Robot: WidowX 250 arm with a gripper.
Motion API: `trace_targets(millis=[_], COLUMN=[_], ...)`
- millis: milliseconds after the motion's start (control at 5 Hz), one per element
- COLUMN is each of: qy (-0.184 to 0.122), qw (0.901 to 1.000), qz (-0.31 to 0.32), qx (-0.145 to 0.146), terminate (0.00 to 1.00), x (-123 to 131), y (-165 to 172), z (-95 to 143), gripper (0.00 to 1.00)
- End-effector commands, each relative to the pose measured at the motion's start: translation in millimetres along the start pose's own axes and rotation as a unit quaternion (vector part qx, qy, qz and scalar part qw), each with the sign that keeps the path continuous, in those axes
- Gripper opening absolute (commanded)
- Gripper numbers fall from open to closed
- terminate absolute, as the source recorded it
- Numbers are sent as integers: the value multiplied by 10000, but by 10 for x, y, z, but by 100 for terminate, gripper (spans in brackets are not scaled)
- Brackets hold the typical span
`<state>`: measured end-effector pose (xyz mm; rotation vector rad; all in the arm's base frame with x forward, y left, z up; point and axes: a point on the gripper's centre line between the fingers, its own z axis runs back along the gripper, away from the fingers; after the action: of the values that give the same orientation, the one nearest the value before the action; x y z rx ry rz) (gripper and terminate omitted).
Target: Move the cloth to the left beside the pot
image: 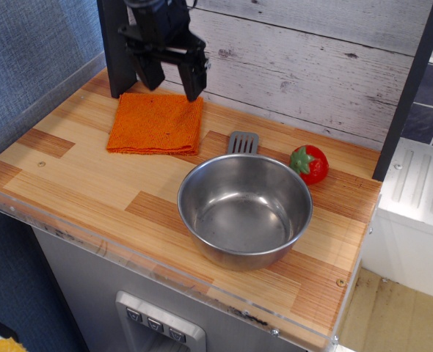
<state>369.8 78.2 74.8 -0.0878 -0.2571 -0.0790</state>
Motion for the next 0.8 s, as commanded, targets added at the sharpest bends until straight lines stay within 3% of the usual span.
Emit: trace_targets(millis=[0,600], qy=[14,461], qw=[9994,9976], qz=[91,253], qx=[325,442], terminate=[0,0], x=[73,-28], y=[301,463], z=[-24,-330], gripper=[100,100])
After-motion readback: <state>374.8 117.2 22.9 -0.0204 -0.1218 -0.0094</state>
